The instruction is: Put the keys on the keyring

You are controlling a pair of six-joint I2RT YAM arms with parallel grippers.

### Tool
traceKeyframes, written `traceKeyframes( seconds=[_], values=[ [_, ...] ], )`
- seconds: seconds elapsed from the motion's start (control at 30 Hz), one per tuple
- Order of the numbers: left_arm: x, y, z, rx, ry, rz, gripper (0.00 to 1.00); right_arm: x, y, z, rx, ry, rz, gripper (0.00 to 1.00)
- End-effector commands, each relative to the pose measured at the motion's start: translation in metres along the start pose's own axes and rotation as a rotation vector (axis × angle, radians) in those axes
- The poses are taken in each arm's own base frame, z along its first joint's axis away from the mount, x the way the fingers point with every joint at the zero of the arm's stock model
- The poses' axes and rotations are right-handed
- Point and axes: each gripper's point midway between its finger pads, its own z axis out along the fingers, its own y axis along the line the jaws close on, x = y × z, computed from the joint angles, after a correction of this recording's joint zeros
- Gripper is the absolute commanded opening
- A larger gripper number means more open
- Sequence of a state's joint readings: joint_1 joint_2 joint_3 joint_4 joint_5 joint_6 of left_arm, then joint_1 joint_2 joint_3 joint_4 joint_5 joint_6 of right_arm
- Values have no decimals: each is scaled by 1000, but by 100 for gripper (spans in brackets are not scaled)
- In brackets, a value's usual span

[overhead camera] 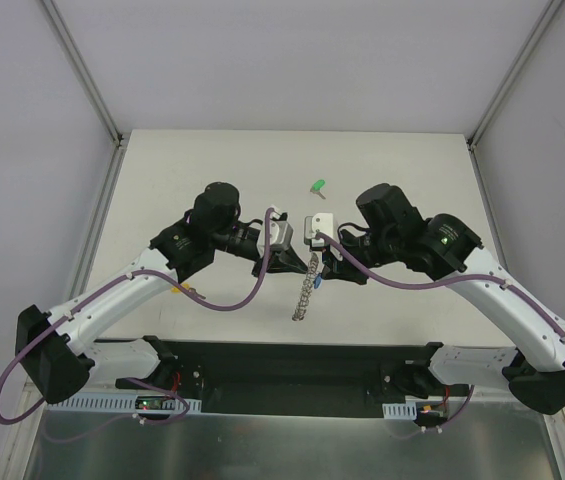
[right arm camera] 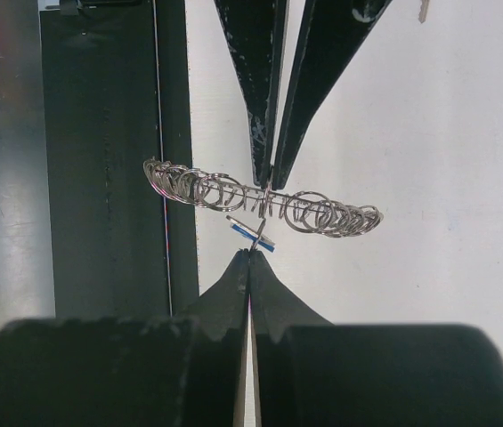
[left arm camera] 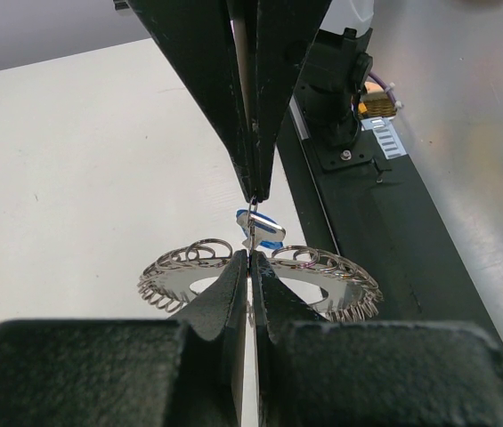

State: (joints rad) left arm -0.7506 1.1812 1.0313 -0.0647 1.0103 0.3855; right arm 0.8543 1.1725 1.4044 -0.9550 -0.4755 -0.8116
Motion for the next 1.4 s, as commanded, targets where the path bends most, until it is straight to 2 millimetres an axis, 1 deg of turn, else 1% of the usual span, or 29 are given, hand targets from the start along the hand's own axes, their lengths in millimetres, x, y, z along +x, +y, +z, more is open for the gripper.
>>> traceKeyframes(
  seconds=[0.0, 0.17, 0.23, 0.27, 0.3, 0.33, 0.37, 0.43, 0.47, 0.53, 0.57, 0.63, 0.67, 0.7, 0.73, 0.77, 0.8, 0.87, 0.9, 0.93, 1.0, 1.03, 1.07, 1.13, 1.17, 1.23, 1.27, 1.3, 1.37],
  values=[
    [-19, 1, -8, -16, -47, 99, 0, -14, -1, -10, 16, -41, -14, 1],
    [-17, 5, -13, -47, -41, 94, 0, -5, -5, -7, 36, -8, 10, 1],
    [-7, 9, -18, -83, -23, 78, 0, 2, -8, -4, 43, 14, 54, 1],
    [-3, 13, -25, -114, -18, 74, 0, 9, -7, 2, 32, 38, 81, 1],
    [9, 15, -28, -137, 1, 50, 0, 16, -7, 5, 29, 59, 105, 1],
    [16, 16, -32, -157, 11, 46, 0, 22, -7, 9, 30, 80, 143, 1],
    [28, 17, -39, -190, 27, 26, 0, 36, -6, 17, 15, 126, 185, 1],
    [38, 21, -50, -266, 50, 29, 0, 52, -5, 25, 21, 192, 260, 1],
    [53, 20, -54, -286, 69, 9, 0, 65, -2, 31, 7, 248, 304, 1],
    [65, 26, -68, -369, 95, 5, 0, 88, 2, 37, 10, 343, 388, 1],
    [73, 23, -74, -396, 102, 4, 0, 103, 8, 42, -21, 426, 439, 1],
    [76, 24, -89, -469, 109, 17, 0, 119, 15, 47, -51, 514, 498, 1],
    [86, 21, -92, -487, 123, 2, 0, 127, 19, 47, -63, 567, 534, 1],
    [88, 21, -96, -510, 127, 7, 0, 139, 19, 54, -79, 638, 561, 1],
    [83, 19, -101, -542, 121, 28, 0, 144, 20, 57, -89, 674, 571, 1],
    [86, 19, -106, -573, 134, 21, 0, 150, 20, 59, -97, 712, 579, 1],
    [84, 19, -108, -587, 133, 28, 0, 163, 17, 69, -112, 782, 597, 1],
    [82, 16, -116, -630, 143, 33, 0, 164, 7, 81, -113, 809, 591, 1],
    [82, 14, -119, -640, 147, 40, 0, 174, 2, 91, -116, 867, 599, 1],
    [82, 11, -122, -653, 146, 51, 0, 167, -10, 100, -103, 859, 589, 1],
    [87, 10, -126, -683, 159, 52, 0, 165, -21, 114, -103, 868, 584, 1],
    [87, 9, -128, -692, 156, 59, 0, 174, -23, 125, -119, 921, 599, 1],
    [91, 9, -128, -696, 162, 47, 0, 164, -34, 133, -102, 900, 582, 1],
    [94, 9, -130, -710, 170, 51, 0, 171, -39, 147, -104, 943, 589, 1],
    [94, 10, -131, -717, 173, 50, 0, 164, -46, 155, -92, 923, 576, 1],
    [94, 13, -134, -737, 180, 50, 0, 163, -52, 162, -78, 930, 569, 1],
    [93, 14, -134, -736, 180, 52, 0, 168, -53, 167, -78, 954, 574, 1],
    [93, 14, -134, -739, 180, 50, 0, 166, -60, 169, -53, 954, 561, 1],
    [93, 15, -134, -739, 181, 40, 0, 169, -63, 174, -41, 976, 563, 1]
  ],
)
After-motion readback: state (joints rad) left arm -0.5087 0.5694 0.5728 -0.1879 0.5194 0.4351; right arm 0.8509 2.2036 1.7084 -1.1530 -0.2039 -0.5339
